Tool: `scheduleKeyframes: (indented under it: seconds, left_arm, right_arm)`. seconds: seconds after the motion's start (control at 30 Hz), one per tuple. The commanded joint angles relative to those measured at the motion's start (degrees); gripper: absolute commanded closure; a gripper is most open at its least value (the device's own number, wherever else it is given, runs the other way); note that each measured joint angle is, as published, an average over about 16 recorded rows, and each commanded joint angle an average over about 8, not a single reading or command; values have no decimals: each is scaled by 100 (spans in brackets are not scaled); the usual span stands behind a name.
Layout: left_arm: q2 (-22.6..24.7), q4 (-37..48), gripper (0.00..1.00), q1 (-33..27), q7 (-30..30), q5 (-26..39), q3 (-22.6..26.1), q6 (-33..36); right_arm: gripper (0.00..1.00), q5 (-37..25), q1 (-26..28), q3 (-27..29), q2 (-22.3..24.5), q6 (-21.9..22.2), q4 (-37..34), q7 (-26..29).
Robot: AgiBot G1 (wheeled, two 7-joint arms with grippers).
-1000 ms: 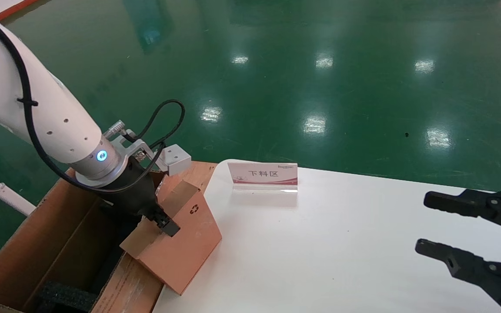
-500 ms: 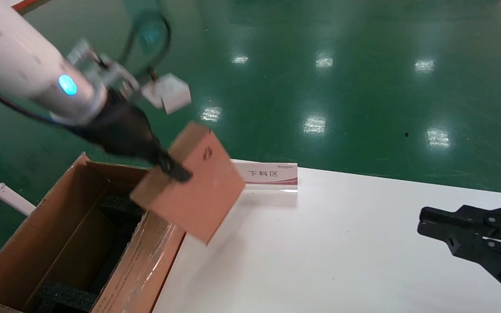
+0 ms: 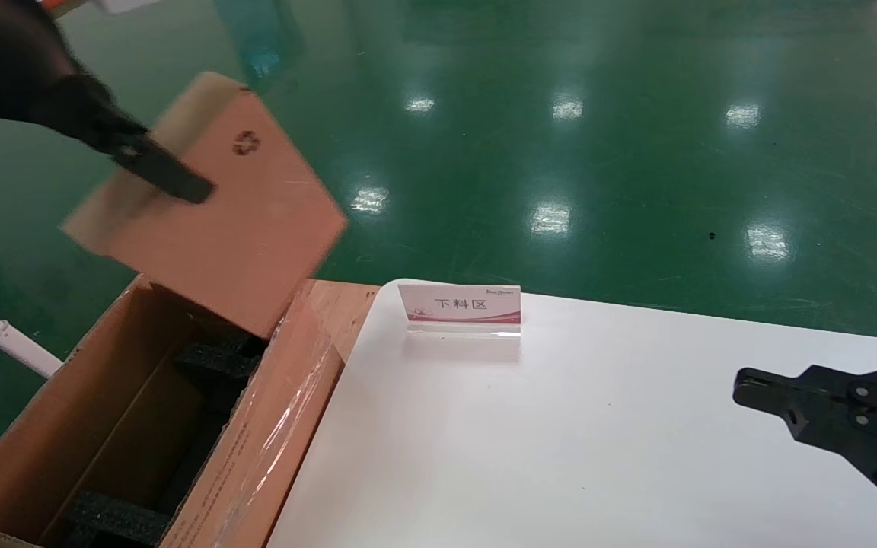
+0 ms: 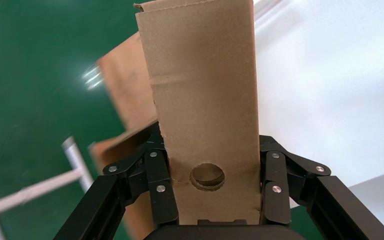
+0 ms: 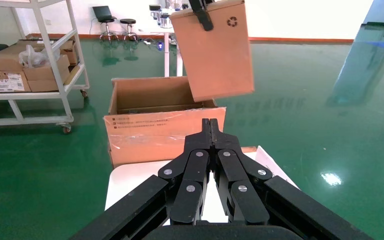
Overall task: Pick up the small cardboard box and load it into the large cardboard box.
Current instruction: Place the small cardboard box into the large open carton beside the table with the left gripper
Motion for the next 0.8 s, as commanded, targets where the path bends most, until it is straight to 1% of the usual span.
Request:
scheduleKeyframes:
  seconds: [0.03, 0.27, 0.3, 0.43, 0.53, 0.8]
  left_arm:
    - [54, 148, 100, -159, 151, 99, 170, 145]
    - [-50, 288, 100, -274, 306, 2, 1324, 147]
    - [-79, 301, 100, -271, 328, -22, 1472, 137]
    - [-228, 367, 100, -234, 429, -139, 1924, 85]
    - [-365, 419, 100, -189, 502, -213, 2125, 27]
    - [-767, 427, 100, -29, 541, -177, 2303, -228]
  right_arm:
    - [98, 0, 0, -1, 0, 0, 0, 0]
    - [10, 2, 1, -3, 1, 1, 0, -2]
    - [0, 2, 1, -3, 1, 1, 0, -2]
    - [0, 3, 1, -5, 2, 2, 0, -2]
    - [0, 4, 1, -6, 2, 2, 0, -3]
    - [0, 6, 2, -8, 3, 4, 0, -4]
